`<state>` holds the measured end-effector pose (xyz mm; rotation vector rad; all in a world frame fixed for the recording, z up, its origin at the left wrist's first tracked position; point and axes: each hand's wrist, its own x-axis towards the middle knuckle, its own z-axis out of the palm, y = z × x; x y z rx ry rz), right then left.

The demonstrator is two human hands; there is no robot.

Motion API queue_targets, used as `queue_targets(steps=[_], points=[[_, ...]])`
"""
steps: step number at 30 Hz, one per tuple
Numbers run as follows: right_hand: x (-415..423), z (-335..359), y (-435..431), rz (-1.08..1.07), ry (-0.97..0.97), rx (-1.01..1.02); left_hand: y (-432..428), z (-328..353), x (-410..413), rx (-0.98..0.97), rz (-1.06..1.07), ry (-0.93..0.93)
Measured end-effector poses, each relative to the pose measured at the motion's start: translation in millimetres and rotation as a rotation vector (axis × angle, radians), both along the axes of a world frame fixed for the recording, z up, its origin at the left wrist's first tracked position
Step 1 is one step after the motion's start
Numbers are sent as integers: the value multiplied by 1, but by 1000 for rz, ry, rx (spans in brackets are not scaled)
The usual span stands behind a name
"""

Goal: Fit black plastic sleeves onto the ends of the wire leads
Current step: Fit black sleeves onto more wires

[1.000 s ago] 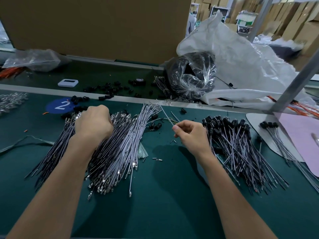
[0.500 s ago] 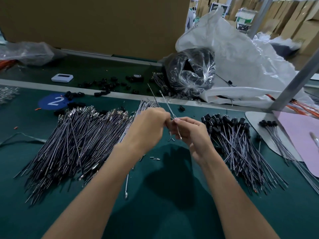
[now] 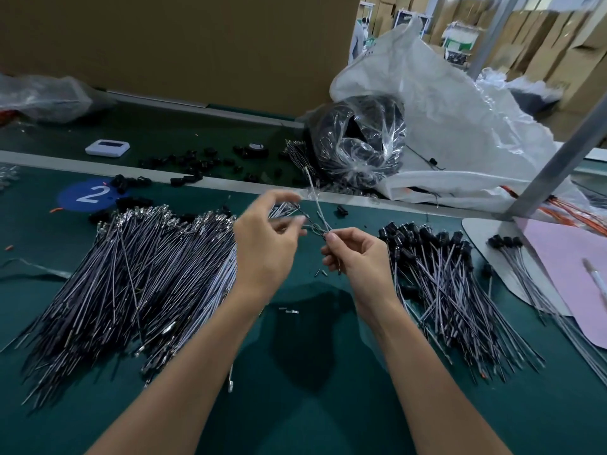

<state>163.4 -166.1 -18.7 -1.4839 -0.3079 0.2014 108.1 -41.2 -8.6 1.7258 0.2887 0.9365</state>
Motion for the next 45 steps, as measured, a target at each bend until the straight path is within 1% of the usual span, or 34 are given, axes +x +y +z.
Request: queue_targets(steps=[3, 6, 7, 8, 10, 13, 15, 19, 22, 27, 33, 38, 40, 42, 43, 45], points=[[-1, 0, 0, 28, -43, -37, 5, 4, -2, -307, 0, -72], [-2, 0, 1, 55, -90, -86, 6, 7, -1, -585, -59, -156], [-2, 0, 1, 59, -110, -107, 7, 7, 0, -642, -65, -177], [-2, 0, 1, 59, -135, -136, 9, 8, 0, -658, -66, -174], [-2, -1, 2, 52, -181, -189, 11, 6, 0, -636, -90, -128], [-1, -2, 1, 32, -206, -214, 10, 4, -1, -635, -146, -66], [-1, -2, 1, 24, -221, -228, 9, 4, -2, -664, -165, -67], [-1, -3, 1, 27, -244, -252, 12, 3, -2, -691, -137, -79], [-1, -3, 2, 29, -246, -243, 9, 0, -2, -687, -166, -48], [-1, -5, 2, 46, -256, -253, 7, 0, -1, -750, -189, -51], [-3, -3, 4, 60, -275, -243, 5, -2, 0, -751, -199, -25], [-6, 0, 6, 54, -335, -162, -4, -5, 2, -625, -264, 79], [-6, 0, 6, 28, -332, -131, -5, -3, 1, -619, -287, 75], [-5, -1, 5, -43, -321, -97, 0, -2, 1, -571, -249, 53], [-4, 0, 4, -90, -317, -82, 4, -1, 1, -499, -197, 49], [0, 1, 0, -190, -305, -62, 15, 1, -2, -261, -35, 82]])
